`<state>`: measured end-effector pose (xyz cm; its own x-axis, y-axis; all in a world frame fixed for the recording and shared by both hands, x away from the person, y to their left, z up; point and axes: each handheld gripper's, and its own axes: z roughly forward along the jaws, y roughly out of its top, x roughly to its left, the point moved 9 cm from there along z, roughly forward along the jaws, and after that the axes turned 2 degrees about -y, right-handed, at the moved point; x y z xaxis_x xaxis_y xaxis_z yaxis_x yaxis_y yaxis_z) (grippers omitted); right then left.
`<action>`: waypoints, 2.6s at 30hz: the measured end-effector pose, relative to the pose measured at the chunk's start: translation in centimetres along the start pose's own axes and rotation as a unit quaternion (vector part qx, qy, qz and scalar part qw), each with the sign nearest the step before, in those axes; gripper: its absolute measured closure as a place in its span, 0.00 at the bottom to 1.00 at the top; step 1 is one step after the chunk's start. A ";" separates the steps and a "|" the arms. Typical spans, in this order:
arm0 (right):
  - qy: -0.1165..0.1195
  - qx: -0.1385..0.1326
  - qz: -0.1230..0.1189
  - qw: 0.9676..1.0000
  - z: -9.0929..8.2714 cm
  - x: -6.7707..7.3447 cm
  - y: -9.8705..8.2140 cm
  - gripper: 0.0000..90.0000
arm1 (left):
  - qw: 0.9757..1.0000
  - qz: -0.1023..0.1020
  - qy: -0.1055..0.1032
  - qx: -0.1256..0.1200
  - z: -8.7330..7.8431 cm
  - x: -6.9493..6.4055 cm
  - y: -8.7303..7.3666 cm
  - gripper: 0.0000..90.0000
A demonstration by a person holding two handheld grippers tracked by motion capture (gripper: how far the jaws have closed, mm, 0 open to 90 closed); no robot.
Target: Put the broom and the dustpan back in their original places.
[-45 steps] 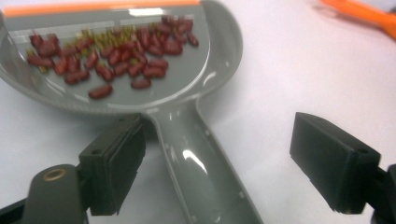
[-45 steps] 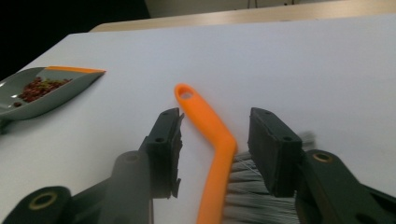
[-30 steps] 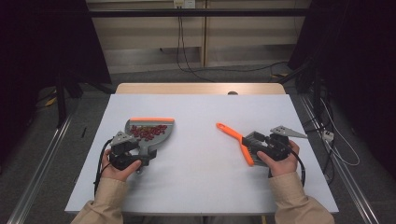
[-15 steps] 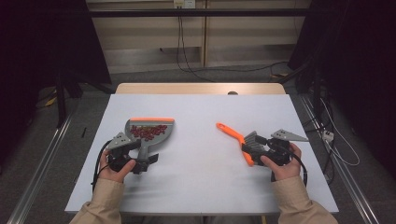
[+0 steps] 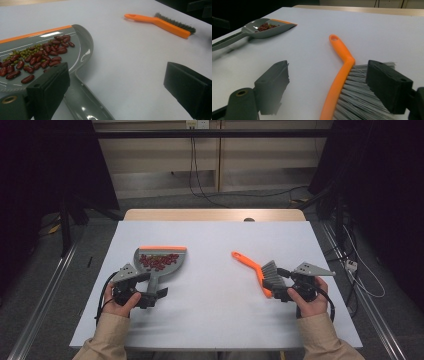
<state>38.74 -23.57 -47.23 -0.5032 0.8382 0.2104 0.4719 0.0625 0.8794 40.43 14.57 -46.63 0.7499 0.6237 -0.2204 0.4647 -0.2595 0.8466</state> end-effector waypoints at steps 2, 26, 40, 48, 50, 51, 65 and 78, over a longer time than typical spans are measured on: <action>0.001 0.000 -0.002 1.000 -0.1 0.0 -0.1 0.20 | 1.000 0.001 -0.003 0.002 -0.1 0.0 -0.1 0.07; -0.011 0.009 -0.011 1.000 -1.6 -1.1 -1.6 0.20 | 1.000 -0.002 0.000 0.007 -1.5 1.3 -1.7 0.07; -0.017 0.019 -0.018 1.000 -2.2 -1.7 -2.5 0.20 | 1.000 0.004 0.002 0.011 -2.0 1.5 -2.3 0.07; -0.016 0.024 -0.025 0.999 -2.4 -1.6 -2.9 0.20 | 1.000 0.006 0.004 0.015 -2.2 1.7 -2.8 0.07; -0.015 0.025 -0.024 0.999 -2.5 -1.6 -3.0 0.20 | 1.000 0.002 0.003 0.015 -2.3 1.8 -2.9 0.07; -0.014 0.025 -0.024 0.999 -2.5 -1.6 -3.0 0.20 | 1.000 0.001 0.004 0.014 -2.3 1.8 -3.0 0.07; -0.010 0.032 -0.026 0.999 -3.3 -1.4 -3.9 0.20 | 1.000 0.000 0.002 0.019 -2.7 1.9 -3.6 0.07; -0.012 0.035 -0.025 0.999 -3.9 -1.6 -4.4 0.20 | 1.000 -0.001 0.003 0.019 -3.0 2.0 -3.9 0.07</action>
<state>34.69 -27.30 -49.74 -0.5102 0.8457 0.1562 0.4967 0.1415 0.8563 38.70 19.11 -48.94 0.7462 0.6289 -0.2184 0.4831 -0.2857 0.8276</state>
